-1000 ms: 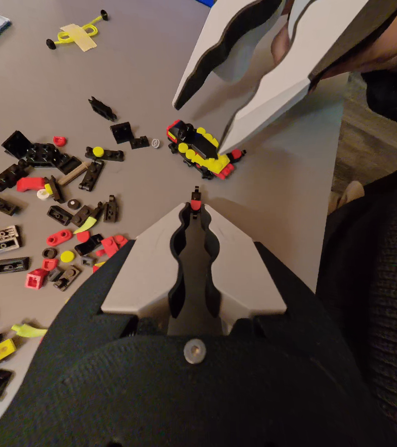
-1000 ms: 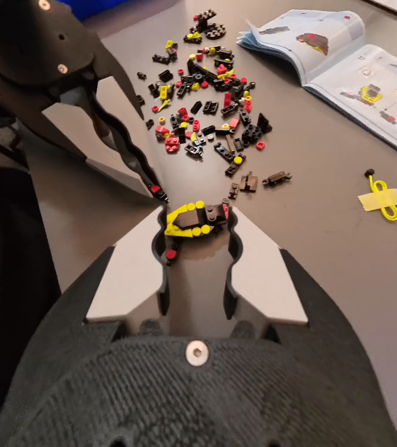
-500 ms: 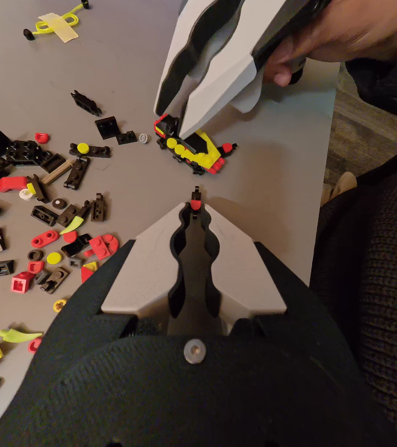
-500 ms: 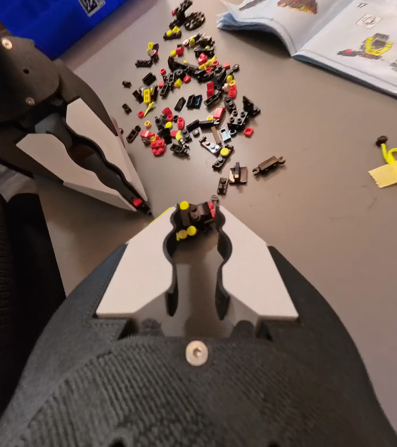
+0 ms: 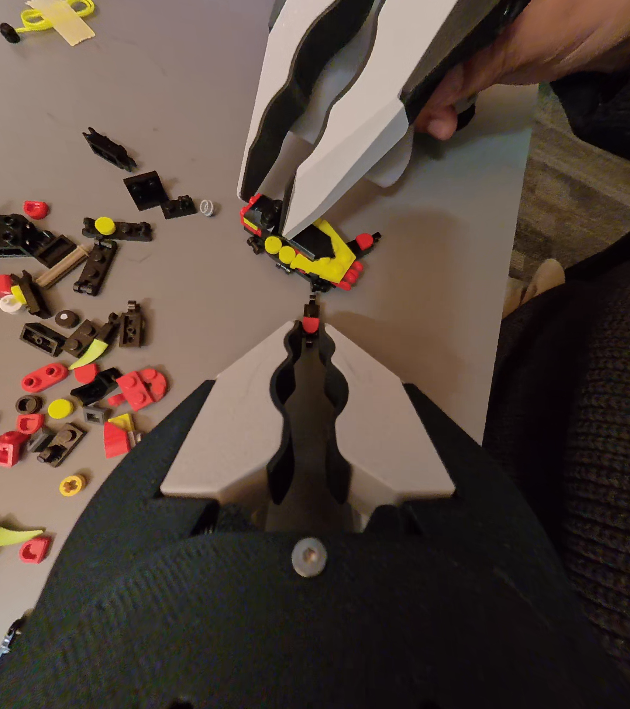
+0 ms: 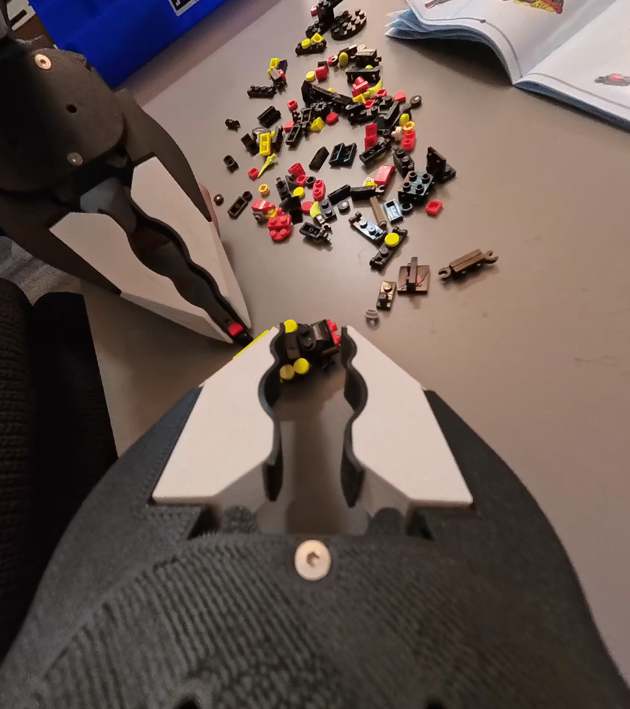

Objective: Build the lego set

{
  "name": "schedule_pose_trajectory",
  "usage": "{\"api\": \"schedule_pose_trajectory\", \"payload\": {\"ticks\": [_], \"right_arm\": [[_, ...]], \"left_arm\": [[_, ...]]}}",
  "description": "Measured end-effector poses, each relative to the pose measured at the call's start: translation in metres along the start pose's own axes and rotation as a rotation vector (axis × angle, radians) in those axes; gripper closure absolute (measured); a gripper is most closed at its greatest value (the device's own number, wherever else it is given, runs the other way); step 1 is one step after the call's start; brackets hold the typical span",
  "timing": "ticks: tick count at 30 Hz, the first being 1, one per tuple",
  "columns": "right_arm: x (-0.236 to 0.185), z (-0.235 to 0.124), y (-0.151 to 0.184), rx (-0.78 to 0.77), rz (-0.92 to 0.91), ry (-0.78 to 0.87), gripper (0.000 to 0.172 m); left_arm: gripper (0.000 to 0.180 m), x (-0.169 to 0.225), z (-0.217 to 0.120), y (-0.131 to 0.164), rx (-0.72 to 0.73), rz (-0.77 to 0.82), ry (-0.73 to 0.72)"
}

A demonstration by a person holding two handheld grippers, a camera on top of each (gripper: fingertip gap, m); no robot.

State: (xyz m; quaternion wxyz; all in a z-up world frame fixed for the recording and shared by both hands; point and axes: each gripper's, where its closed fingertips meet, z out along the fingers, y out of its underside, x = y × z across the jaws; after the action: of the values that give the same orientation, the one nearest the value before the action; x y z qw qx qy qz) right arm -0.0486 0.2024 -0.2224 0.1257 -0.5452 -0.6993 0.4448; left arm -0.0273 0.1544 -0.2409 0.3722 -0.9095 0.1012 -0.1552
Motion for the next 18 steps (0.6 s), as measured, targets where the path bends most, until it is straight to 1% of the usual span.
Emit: {"api": "schedule_pose_trajectory", "payload": {"ticks": [2, 3, 5, 8, 10, 14, 18], "right_arm": [[0.001, 0.000, 0.000, 0.001, 0.013, 0.011, 0.144], [0.003, -0.001, 0.000, 0.000, 0.026, 0.026, 0.140], [0.005, -0.006, -0.003, 0.015, 0.065, 0.043, 0.121], [-0.002, -0.020, -0.012, 0.092, 0.184, 0.013, 0.121], [-0.007, -0.026, -0.010, 0.100, 0.253, -0.006, 0.117], [-0.011, -0.020, 0.006, 0.028, 0.290, 0.033, 0.105], [-0.015, -0.007, 0.009, -0.025, 0.267, 0.091, 0.104]], "left_arm": [[0.175, 0.000, 0.000, 0.000, 0.001, 0.002, -0.002], [0.175, -0.001, 0.000, 0.000, 0.002, 0.000, -0.003], [0.175, -0.001, -0.001, -0.001, 0.006, -0.006, -0.005], [0.175, -0.002, -0.002, -0.001, 0.017, -0.023, -0.005], [0.175, -0.002, -0.003, -0.002, 0.024, -0.029, -0.003], [0.175, -0.004, -0.003, -0.002, 0.024, -0.046, -0.005], [0.175, -0.007, -0.004, -0.003, 0.037, -0.076, -0.001]]}}
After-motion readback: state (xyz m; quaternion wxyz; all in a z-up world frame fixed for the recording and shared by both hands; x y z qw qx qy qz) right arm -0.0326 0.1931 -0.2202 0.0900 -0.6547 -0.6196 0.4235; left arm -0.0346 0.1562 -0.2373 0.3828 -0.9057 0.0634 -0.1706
